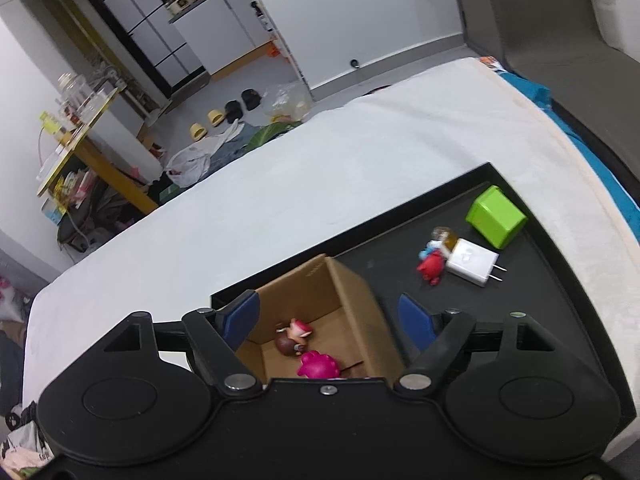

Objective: Organize rigid objects
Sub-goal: 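Open the right gripper to drop the pink doll into the box, then move the right gripper to the white charger and grasp it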

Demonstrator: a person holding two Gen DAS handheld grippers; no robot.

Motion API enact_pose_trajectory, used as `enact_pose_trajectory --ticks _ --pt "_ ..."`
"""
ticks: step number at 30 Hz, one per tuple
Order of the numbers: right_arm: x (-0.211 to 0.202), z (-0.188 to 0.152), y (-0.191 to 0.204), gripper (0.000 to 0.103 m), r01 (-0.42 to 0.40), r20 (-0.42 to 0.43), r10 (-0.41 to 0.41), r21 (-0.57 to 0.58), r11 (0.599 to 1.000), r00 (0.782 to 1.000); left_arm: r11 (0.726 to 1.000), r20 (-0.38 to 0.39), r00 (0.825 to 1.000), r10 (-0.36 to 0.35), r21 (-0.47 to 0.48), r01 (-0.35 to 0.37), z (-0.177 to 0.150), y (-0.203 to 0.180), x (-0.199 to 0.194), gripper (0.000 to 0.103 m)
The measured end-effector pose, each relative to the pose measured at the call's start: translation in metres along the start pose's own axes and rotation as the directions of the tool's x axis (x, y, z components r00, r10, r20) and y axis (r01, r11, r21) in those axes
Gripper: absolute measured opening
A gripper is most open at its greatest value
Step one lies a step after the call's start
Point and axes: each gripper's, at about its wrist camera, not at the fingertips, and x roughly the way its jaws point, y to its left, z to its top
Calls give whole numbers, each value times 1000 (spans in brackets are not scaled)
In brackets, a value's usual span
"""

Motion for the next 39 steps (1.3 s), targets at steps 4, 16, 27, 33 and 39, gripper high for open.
enact_pose_trajectory --ticks 4,16,27,33,39 --pt "-1 0 -14 77 6 -2 -6 27 1000 1000 1000 6 1000 13 1 -13 -1 -2 -1 19" --pt "-1 6 -42 79 -8 -15 9 74 997 1000 998 17 998 55 -12 -54 0 -7 -1 18" --pt "4 14 -74 80 -9 -24 11 113 994 1000 994 33 993 111 -13 -111 -1 -17 -1 17" --pt "9 16 -93 87 -14 -22 17 154 988 1000 991 33 990 136 -12 -136 0 -20 1 17" --pt "18 22 -108 87 -15 -31 22 189 982 999 988 33 988 153 -43 -151 2 -20 2 17"
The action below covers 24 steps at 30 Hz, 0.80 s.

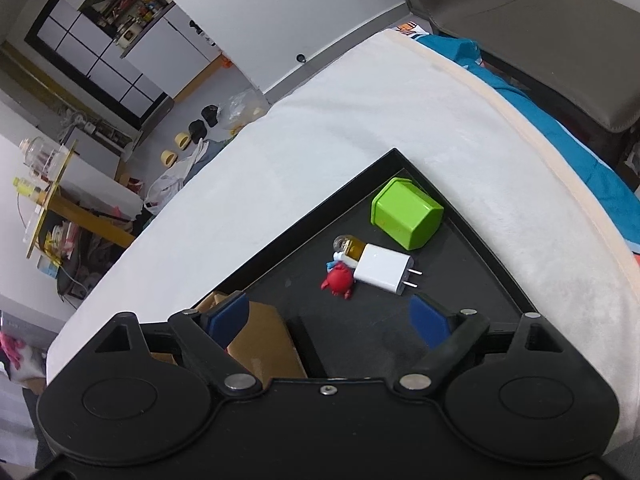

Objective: Organize rigid objects
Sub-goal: 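Move the right gripper to the white charger and grasp it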

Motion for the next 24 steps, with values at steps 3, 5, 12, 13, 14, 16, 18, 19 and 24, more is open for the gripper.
enact_pose_trajectory --ticks 3,5,12,13,14,16,18,19,24 --pt "3 4 -6 87 -5 -1 5 14 1000 1000 1000 2 1000 10 1 -10 1 -1 1 17" --pt "6 7 -11 87 -4 -2 4 28 1000 1000 1000 1 1000 17 -1 -17 1 -2 1 16" --pt "25 17 -33 87 -9 -28 12 112 994 1000 999 3 999 35 0 -35 0 -4 0 16" --pt "29 18 -36 87 -12 -36 17 127 992 999 999 3 999 37 -2 -37 0 -4 0 16" --pt "34 18 -39 87 -16 -45 23 147 989 999 999 3 999 39 -2 -39 0 -5 0 16" --pt "42 18 -43 87 -18 -62 29 172 985 998 999 2 999 42 -3 -42 0 -6 0 16" --pt "51 17 -45 86 -13 -78 28 188 982 997 999 0 999 44 -3 -44 0 -6 1 16" --pt "56 17 -46 82 -4 -88 21 188 982 996 999 -1 999 45 -5 -45 0 -6 1 16" --pt "79 19 -51 75 35 -110 -12 209 977 994 999 -8 999 53 -2 -53 1 -7 3 16"
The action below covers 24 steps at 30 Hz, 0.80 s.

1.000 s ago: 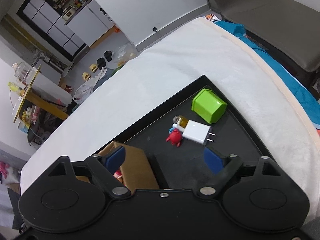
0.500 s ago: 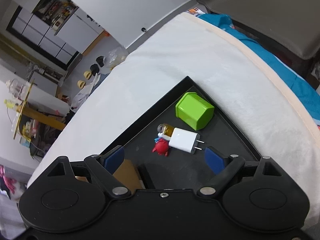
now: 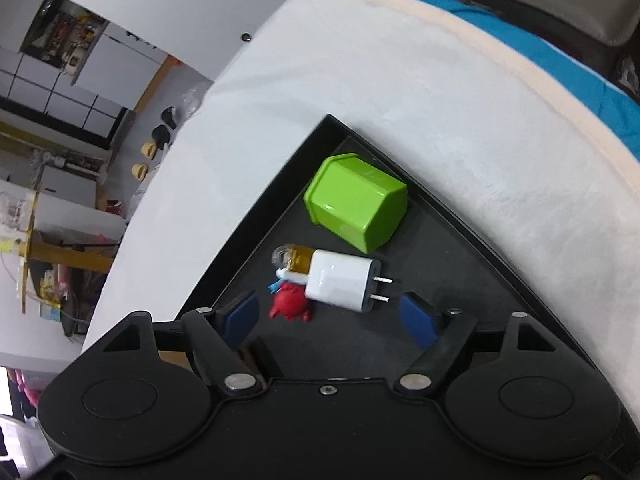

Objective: Organize rigid objects
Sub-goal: 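Move the right gripper to the white charger and grasp it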

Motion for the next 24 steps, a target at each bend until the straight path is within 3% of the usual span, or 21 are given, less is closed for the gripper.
enact_pose_trajectory --ticks 2,11,18,20,24 --pt "10 3 1 71 15 -7 -15 -1 1000 1000 1000 -4 1000 2 -1 -2 0 -1 1 16" --pt "34 4 18 71 136 -9 -137 -73 988 991 1000 -14 1000 0 -11 0 1 -2 4 16" --pt "46 -3 36 71 230 5 -235 -224 947 972 1000 -12 1000 4 -2 -4 1 -3 4 16" --pt "47 -8 41 65 255 16 -262 -285 924 965 1000 -10 1000 4 -5 -4 1 -3 3 16" --pt "40 -14 37 65 257 3 -268 -293 921 964 1000 -11 1000 2 -9 -2 0 -3 3 16"
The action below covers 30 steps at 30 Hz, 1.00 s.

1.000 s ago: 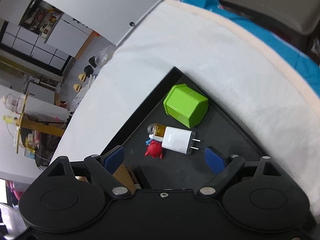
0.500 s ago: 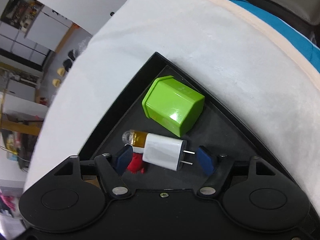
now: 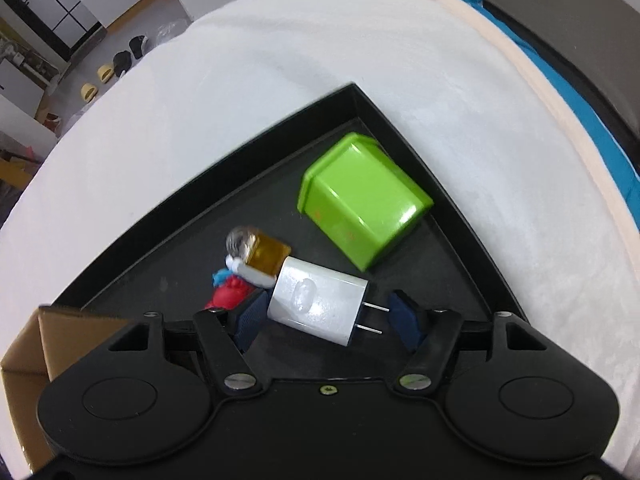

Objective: Organize rigid objects
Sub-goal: 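Move the right gripper to the white charger and grasp it, then carry the white charger over the box and release it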

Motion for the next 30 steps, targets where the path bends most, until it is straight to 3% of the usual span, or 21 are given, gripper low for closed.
enact_pose_trajectory --ticks 13,30 --pt "-30 -31 -34 64 -25 -38 28 72 997 999 1000 8 1000 -8 9 8 0 1 -1 16" --pt "-84 -51 -48 64 -121 27 119 79 989 993 999 15 999 -51 -16 51 -7 6 -5 16"
